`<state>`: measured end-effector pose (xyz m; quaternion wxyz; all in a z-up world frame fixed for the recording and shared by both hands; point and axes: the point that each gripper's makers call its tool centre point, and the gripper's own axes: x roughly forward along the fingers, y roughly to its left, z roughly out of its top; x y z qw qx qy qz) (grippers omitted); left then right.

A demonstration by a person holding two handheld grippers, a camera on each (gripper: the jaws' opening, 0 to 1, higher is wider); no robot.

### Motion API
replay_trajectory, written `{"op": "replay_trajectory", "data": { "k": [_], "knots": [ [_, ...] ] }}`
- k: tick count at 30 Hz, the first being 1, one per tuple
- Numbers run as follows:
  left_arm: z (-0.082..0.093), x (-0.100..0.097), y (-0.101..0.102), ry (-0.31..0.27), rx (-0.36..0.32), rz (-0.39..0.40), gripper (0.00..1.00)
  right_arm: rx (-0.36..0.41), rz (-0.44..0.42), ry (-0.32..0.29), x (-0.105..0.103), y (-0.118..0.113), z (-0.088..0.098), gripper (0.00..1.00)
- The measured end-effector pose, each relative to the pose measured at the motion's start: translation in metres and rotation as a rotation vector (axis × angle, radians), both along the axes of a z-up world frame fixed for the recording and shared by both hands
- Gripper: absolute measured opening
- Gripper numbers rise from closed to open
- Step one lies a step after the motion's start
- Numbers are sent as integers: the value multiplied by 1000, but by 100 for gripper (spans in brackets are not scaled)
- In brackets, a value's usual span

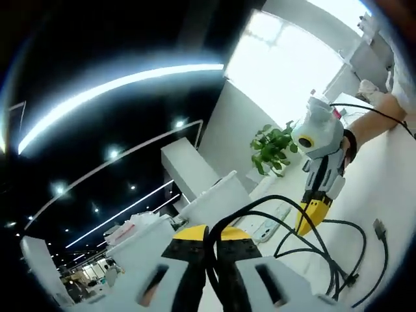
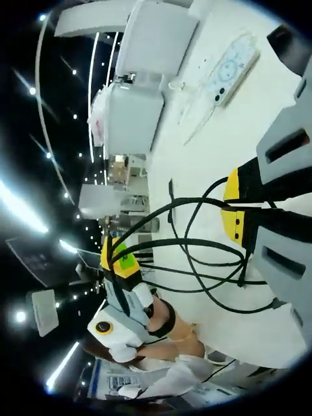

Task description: Coil the Type-C to USB data cable on the desktop and secure it with Velcro straps.

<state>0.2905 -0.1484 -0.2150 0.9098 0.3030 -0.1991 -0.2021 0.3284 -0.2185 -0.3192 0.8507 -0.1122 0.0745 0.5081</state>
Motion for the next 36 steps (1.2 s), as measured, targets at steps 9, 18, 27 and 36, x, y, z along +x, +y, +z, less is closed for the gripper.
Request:
{"op": "replay_trajectory", "data": {
  "k": [9, 18, 27, 36],
  "knots": [
    [5, 3, 11, 4, -46, 13, 6, 193, -19, -11, 7, -18, 37, 18],
    [10, -10, -4, -24, -35, -57, 6, 108, -80, 165, 24, -7, -20, 9],
    [12, -5, 7, 14, -118, -62, 5, 339, -423, 249, 74, -62, 1, 3],
    [13, -3, 13, 75, -222, -107, 5, 414, -730, 427, 104, -124, -43, 4]
  ]
}}
